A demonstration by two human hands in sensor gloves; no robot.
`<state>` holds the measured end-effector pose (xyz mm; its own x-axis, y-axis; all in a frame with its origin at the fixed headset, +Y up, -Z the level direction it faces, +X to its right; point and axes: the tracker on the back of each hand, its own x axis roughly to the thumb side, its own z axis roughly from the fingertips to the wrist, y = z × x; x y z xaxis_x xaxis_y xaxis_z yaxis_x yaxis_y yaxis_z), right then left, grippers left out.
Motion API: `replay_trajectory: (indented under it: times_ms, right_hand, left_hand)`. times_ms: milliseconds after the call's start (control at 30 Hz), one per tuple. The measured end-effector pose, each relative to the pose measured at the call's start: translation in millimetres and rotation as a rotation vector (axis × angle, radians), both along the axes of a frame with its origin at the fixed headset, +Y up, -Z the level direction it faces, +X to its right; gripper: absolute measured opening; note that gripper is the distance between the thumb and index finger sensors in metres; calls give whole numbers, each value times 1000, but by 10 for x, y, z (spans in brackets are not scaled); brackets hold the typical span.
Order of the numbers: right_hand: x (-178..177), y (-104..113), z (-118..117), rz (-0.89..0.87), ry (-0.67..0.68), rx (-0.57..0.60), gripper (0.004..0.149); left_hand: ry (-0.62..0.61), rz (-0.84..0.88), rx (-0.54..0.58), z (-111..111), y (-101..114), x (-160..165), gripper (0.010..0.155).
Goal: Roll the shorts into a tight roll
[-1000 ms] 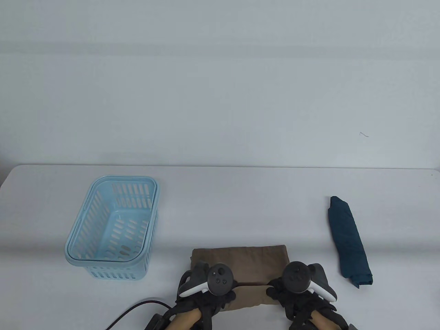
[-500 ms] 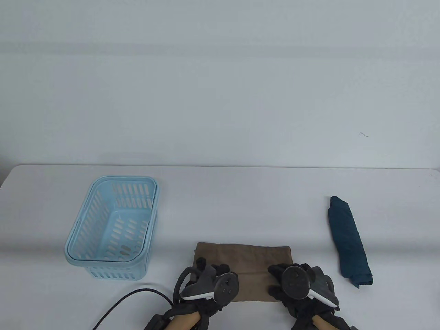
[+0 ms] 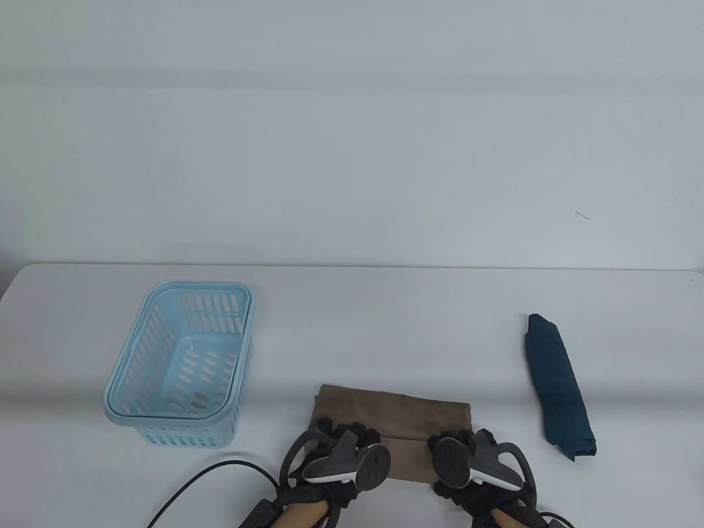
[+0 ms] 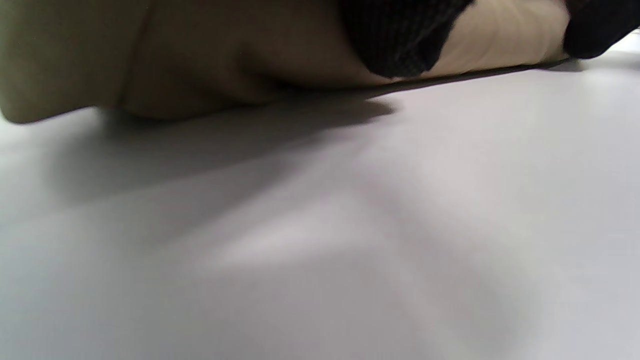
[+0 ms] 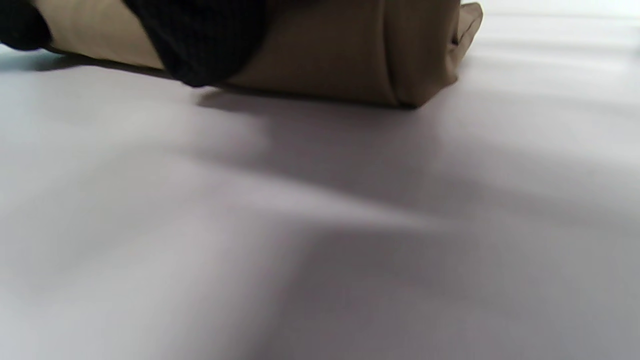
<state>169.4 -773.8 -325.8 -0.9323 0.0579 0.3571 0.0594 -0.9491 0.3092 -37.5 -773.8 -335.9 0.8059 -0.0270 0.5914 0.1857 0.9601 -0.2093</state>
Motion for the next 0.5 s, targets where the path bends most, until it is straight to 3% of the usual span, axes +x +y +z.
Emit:
replay_trajectory:
  times_ms: [167,500]
  right_hand:
    - [42,58,-21,-47,17,31,73]
    - [236,111,-151,-385,-120,-185,60]
  left_hand:
    - [12,86,-8,-69,82,-60,69]
    - [98,257,-120,-152,198,-227,59]
